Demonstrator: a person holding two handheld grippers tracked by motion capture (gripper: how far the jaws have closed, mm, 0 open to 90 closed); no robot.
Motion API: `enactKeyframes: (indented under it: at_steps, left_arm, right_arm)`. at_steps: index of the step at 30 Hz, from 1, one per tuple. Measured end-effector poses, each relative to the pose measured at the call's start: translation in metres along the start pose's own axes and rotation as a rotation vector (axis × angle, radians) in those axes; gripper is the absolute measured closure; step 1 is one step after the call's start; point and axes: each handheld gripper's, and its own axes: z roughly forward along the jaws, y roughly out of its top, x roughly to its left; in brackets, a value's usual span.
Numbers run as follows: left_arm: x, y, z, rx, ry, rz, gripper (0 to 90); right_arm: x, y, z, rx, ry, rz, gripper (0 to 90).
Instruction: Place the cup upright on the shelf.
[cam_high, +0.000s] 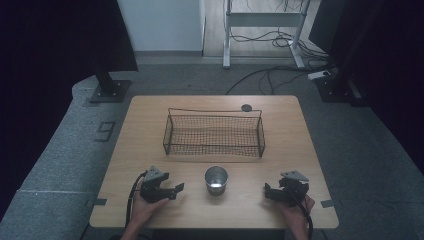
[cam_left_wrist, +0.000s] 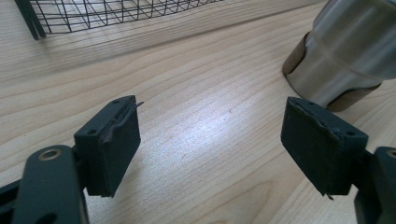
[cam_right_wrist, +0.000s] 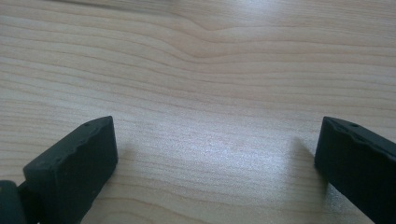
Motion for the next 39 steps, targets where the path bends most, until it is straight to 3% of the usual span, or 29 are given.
enactKeyframes:
  at_steps: [3, 8, 11, 23, 31, 39]
  left_arm:
    - [0.000, -0.001, 0.000, 0.007, 0.022, 0.012, 19.7]
    - [0.000, 0.000, -0.004, -0.006, 0.008, 0.004, 19.4]
    - [0.003, 0.005, -0.009, -0.021, -0.016, -0.011, 19.5]
    - [-0.003, 0.018, -0.022, -0.062, -0.103, 0.004, 18.3]
    - [-0.017, 0.025, -0.015, -0.042, -0.137, 0.048, 17.6]
    - [-0.025, 0.030, -0.012, -0.048, -0.163, 0.055, 16.2]
  right_arm:
    - [-0.001, 0.000, 0.000, 0.000, 0.004, -0.004, 0.0]
    - [-0.001, 0.000, 0.000, 0.000, 0.006, -0.004, 0.0]
    - [-0.002, -0.001, -0.001, 0.000, 0.006, -0.004, 0.0]
    - [-0.004, -0.001, -0.001, 0.000, -0.005, 0.004, 0.0]
    - [-0.007, -0.001, -0.001, -0.001, -0.005, 0.005, 0.0]
    - [-0.006, -0.002, -0.003, -0.003, -0.004, 0.005, 0.9]
